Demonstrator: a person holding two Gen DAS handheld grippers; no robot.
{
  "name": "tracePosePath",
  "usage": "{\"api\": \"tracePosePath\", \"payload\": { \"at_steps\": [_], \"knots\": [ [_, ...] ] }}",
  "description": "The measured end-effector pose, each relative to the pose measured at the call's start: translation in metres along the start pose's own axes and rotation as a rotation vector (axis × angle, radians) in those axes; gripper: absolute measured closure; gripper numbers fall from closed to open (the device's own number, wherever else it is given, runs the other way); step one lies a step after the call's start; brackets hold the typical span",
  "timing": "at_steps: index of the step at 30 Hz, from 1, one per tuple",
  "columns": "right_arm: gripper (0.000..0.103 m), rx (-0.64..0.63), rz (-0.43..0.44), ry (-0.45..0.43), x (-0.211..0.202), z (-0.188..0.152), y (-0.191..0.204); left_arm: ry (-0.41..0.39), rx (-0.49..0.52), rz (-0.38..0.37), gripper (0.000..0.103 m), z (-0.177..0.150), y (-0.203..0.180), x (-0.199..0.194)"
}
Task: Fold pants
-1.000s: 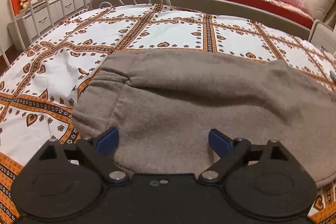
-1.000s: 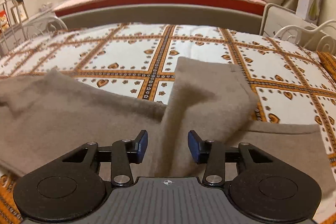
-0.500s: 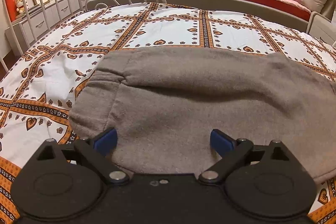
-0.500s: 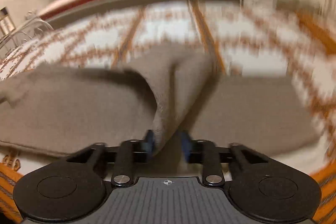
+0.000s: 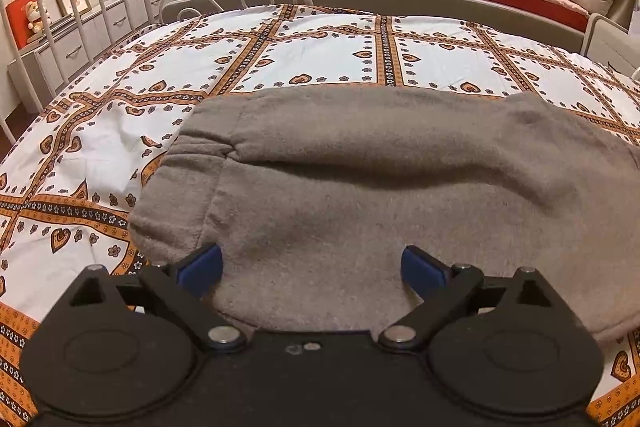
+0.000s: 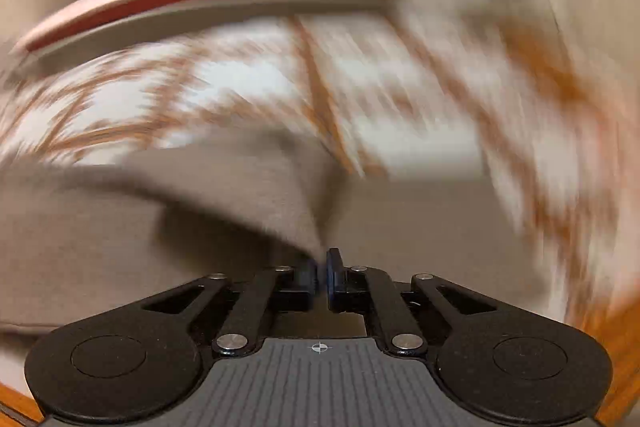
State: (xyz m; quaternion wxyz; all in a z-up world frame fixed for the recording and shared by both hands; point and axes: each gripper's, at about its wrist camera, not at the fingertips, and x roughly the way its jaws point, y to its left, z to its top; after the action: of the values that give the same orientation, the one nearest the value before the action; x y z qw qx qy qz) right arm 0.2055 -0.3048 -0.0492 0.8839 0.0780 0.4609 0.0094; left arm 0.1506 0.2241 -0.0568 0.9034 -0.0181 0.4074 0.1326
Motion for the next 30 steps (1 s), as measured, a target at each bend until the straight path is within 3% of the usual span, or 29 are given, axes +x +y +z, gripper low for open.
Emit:
{"api": "tracePosePath", "payload": {
  "at_steps": [1,2,4,6,10,12,17,18,19,23,24,26,27,29,30],
  "knots": [
    [0.084,0.044,0.013,0.058,0.008,-0.002,-0.013,0.001,0.005,-0.002,0.011,0.000,0.000,0.000],
    [0.084,0.042,0.029,0.056,0.008,-0.004,-0.019,0.001,0.008,-0.003,0.011,0.000,0.000,0.001],
    [0.083,-0.057,0.028,-0.025,-0.006,-0.006,-0.011,0.001,0.006,-0.004,0.011,0.000,0.001,0.000],
    [0.075,-0.229,-0.006,-0.104,-0.017,-0.012,0.012,0.002,0.007,-0.003,0.011,0.000,0.000,0.001],
    [0.067,-0.443,-0.059,-0.170,-0.014,-0.019,0.056,0.003,0.014,-0.001,0.011,-0.002,-0.001,0.000],
    [0.061,-0.521,-0.083,-0.200,-0.010,-0.021,0.076,0.002,0.020,-0.003,0.011,-0.003,-0.001,-0.001],
    [0.064,-0.622,-0.110,-0.248,0.002,-0.024,0.092,-0.003,0.028,-0.013,0.011,-0.004,0.000,-0.002],
    [0.087,-0.601,-0.104,-0.253,0.002,-0.021,0.088,-0.003,0.029,-0.013,0.011,-0.004,0.000,-0.002],
    [0.096,-0.510,-0.079,-0.237,-0.001,-0.012,0.077,-0.003,0.029,-0.012,0.011,-0.004,0.000,-0.002],
    [0.096,0.050,0.037,-0.164,-0.016,0.015,-0.017,0.001,0.026,-0.011,0.009,-0.002,-0.001,0.000],
    [0.095,0.243,0.083,-0.131,-0.015,0.015,-0.051,0.002,0.028,-0.010,0.008,-0.002,-0.002,0.001],
    [0.095,0.475,0.145,-0.018,0.002,0.006,-0.095,0.004,0.032,-0.008,0.008,-0.002,-0.003,0.001],
    [0.095,0.525,0.175,0.028,0.009,0.000,-0.106,0.005,0.031,-0.006,0.008,-0.002,-0.003,0.001],
    [0.092,0.474,0.206,0.008,0.005,-0.002,-0.106,0.006,0.028,-0.004,0.008,-0.001,-0.003,0.001],
    [0.081,0.398,0.197,-0.011,0.000,0.000,-0.100,0.006,0.028,-0.003,0.008,-0.002,-0.003,0.001]
  ]
}}
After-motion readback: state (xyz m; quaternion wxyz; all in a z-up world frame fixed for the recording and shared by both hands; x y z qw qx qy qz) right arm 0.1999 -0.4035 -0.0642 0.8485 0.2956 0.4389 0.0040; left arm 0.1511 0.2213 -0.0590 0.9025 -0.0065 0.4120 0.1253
